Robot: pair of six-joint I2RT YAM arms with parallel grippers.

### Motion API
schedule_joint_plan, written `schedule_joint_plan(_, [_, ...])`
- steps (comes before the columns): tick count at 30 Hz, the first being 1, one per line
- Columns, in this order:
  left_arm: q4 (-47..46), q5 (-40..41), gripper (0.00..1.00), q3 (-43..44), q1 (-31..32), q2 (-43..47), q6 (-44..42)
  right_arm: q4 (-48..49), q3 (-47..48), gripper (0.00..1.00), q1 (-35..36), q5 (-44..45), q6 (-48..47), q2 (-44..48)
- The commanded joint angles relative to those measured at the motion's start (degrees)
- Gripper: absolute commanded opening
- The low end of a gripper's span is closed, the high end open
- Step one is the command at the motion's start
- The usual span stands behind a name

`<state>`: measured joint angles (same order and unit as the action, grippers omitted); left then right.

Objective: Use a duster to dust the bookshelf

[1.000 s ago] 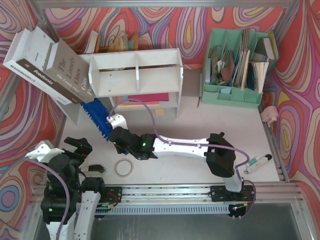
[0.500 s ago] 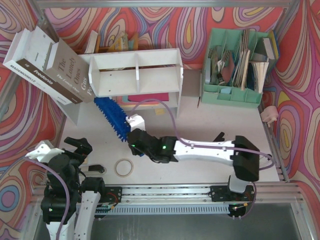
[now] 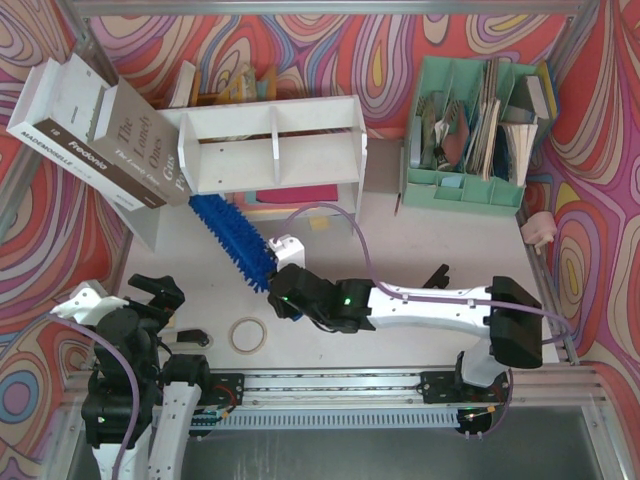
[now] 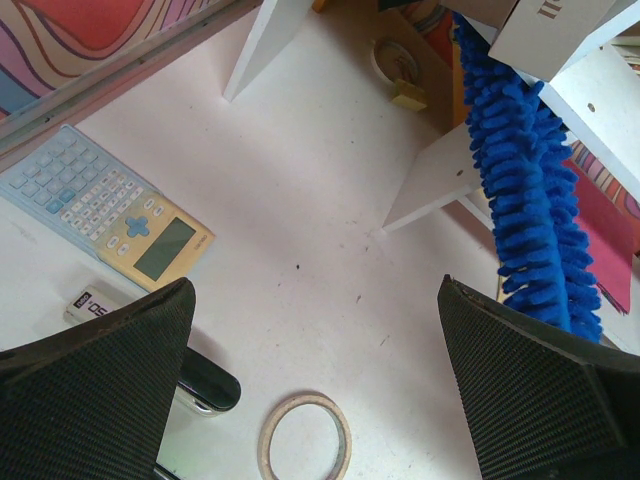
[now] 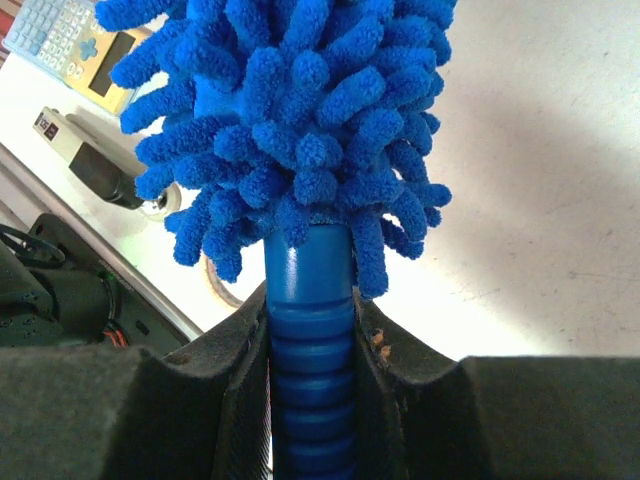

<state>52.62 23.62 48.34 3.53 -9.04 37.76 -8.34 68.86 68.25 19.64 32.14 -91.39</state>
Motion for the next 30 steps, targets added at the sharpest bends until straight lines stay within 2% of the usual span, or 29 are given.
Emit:
schedule_joint_plan(1, [-0.09, -0.06, 0.98, 0.27, -0.28, 0.78, 0.11, 1.87, 1.80, 0.00, -0.92, 4.24, 5.78, -3.28])
schedule_joint_plan(5, [-0.11, 0.03, 0.99, 0.27, -0.28, 0.84, 0.14, 3.10, 3.44, 0.00, -0.79, 0.39, 6.62, -7.33])
schedule_joint_plan(15, [-0.06, 0.12, 0.99, 0.26, -0.28, 0.94, 0.15, 2.09, 3.63, 0.00, 0.37, -0.28, 8.46, -13.77])
schedule_joint_plan(30, [-0.13, 0.07, 0.99, 0.27, -0.28, 0.86, 0.13, -0.62, 7.37, 0.00, 5.14, 7.83, 4.64, -8.31])
